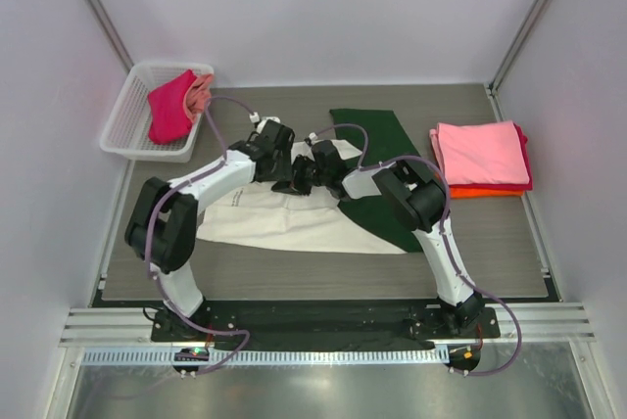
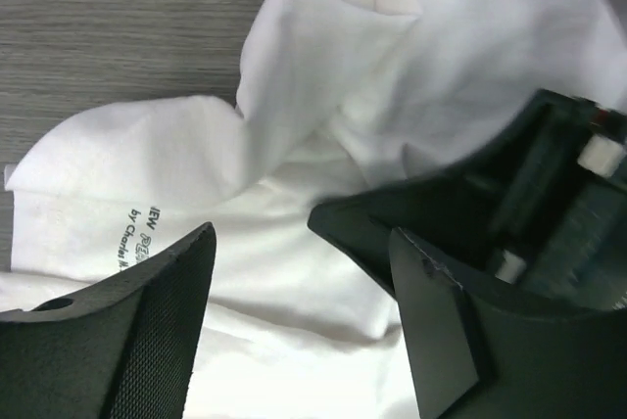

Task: Fold and stack the t-shirts
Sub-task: Fold the tshirt

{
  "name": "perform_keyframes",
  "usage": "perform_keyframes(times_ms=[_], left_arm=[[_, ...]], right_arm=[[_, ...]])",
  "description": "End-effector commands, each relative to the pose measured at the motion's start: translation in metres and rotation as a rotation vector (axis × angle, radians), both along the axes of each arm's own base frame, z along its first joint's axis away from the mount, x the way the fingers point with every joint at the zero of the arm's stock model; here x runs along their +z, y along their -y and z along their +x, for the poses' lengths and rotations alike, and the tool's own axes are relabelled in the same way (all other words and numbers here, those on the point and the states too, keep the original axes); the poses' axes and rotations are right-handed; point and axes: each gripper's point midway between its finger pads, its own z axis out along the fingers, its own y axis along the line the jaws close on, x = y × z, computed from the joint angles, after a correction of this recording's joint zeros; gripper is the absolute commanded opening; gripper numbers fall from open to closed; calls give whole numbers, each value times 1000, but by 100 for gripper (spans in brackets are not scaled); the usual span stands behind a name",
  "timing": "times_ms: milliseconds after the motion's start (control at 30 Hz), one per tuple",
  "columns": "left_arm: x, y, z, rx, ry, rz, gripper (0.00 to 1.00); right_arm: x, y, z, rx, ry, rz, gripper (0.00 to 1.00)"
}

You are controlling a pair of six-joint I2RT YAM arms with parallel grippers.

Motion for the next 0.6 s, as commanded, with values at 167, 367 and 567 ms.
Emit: perform_keyframes(times_ms=[167, 367, 567], left_arm=[[38, -53, 28, 170, 152, -158, 77], [17, -103, 53, 310, 95, -184, 80], [-8, -110, 53, 327, 42, -245, 79]], right_arm=[[-41, 26, 2, -74, -59, -135, 1], [-41, 26, 1, -70, -55, -136, 1], [-40, 25, 2, -67, -53, -133, 1]])
